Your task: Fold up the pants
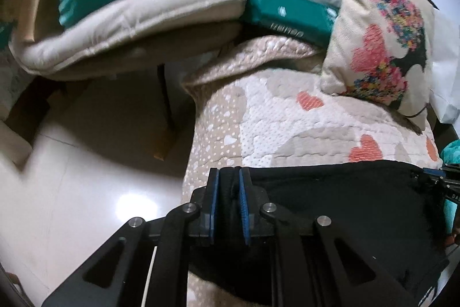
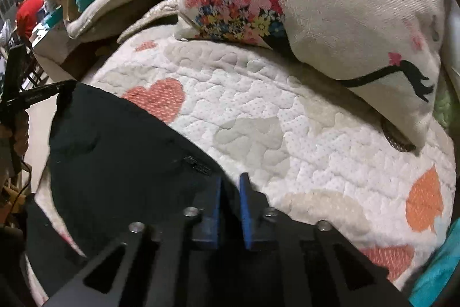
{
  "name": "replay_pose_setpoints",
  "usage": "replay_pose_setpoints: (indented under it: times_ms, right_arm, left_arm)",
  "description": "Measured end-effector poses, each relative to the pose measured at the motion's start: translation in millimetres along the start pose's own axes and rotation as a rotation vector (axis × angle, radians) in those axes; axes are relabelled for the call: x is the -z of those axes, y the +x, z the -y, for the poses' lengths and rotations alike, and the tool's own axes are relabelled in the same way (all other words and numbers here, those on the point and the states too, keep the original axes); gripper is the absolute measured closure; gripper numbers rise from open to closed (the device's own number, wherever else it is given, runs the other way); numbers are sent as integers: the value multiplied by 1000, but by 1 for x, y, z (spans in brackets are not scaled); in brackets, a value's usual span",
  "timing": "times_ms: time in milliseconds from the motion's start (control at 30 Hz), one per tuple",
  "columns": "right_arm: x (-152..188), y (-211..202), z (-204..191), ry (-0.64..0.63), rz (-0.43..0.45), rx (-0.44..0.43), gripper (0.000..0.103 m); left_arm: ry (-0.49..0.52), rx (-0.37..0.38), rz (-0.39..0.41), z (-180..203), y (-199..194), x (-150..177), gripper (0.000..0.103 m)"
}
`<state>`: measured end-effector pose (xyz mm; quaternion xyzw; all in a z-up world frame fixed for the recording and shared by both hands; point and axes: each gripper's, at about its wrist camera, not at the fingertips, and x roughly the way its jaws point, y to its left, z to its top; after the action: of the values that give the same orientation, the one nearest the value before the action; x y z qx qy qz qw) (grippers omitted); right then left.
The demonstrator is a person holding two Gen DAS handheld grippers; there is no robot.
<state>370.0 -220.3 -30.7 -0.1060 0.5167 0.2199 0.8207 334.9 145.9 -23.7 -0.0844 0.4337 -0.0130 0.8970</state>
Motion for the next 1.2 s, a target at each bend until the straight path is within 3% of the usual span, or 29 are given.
replay_pose_setpoints:
  times_ms: [267,533,933,1100,1200]
  right_arm:
    - [23,-50,-32,12,53,34,94]
    - [85,-111,-75,-24,87,24,94]
    - [206,-128,-138,-72,-18,-6,94]
    - [244,-109,-148,-64,-114,-2,94]
    - [259,-103,-150,-51,-151,-9,96]
  left_arm:
    - [79,-56,99,19,-86,18,91]
    - [132,-116,115,21,-157,87,91]
    - [132,-185,8,21,-201,206,91]
    - [207,-220,-99,30,-192,237,90]
    - [287,-283,-192,35,-180,257,88]
